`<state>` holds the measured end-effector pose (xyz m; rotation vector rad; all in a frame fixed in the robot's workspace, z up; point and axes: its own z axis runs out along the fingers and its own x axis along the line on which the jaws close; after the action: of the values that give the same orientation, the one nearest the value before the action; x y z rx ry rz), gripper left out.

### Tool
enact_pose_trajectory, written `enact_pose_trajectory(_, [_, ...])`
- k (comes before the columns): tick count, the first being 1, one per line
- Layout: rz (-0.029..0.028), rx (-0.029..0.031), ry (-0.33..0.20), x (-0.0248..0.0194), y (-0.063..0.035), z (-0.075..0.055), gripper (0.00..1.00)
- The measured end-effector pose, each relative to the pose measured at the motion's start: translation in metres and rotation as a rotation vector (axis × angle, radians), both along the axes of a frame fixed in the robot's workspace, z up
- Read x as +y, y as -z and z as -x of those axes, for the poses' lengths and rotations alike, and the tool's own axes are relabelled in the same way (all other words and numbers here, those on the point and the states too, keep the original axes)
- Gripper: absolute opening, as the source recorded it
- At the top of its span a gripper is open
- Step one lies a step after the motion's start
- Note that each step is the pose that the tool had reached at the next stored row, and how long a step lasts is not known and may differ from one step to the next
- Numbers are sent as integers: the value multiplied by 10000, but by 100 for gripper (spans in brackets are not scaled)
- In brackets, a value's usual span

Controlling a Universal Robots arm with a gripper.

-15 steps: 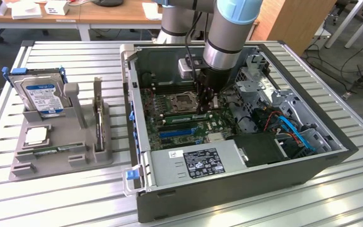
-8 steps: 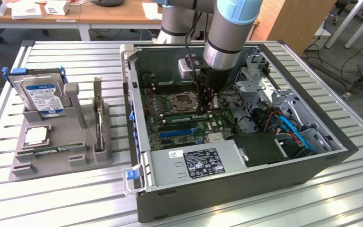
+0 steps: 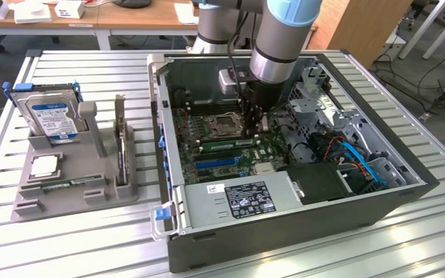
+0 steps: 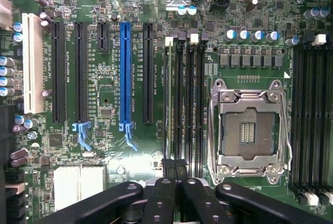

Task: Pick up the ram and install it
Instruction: 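Press down the ram until it locks into place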

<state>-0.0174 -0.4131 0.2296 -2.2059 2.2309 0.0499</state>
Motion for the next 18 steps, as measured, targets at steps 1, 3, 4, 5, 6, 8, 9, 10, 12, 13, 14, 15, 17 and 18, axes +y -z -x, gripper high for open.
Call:
enact_pose_trajectory(1, [0,0,0,0,-13,0,9])
enact_pose_trajectory(3, [1,0,0,0,-45,0,9])
enact_pose_trajectory(4, [1,0,0,0,-61,0,9])
enact_pose_trajectory(5, [1,0,0,0,-76,0,9])
enact_pose_trajectory(6, [1,0,-1,0,-91,0,9])
enact_pose_trajectory(8, [1,0,0,0,-120,0,9])
enact_pose_trajectory(9, [1,0,0,0,-135,0,9])
enact_pose_trajectory(10, [0,0,0,0,-149,0,9])
enact_pose_trajectory(12, [1,1,0,0,-175,0,9])
enact_pose_trajectory(13, [1,0,0,0,-186,0,9])
enact_pose_trajectory(14, [1,1,0,0,-197,0,9])
enact_pose_trajectory(15, [1,1,0,0,-207,0,9])
enact_pose_trajectory(17, [-1,0,0,0,-218,0,9])
enact_pose_trajectory(18, [-1,0,0,0,-218,0,9])
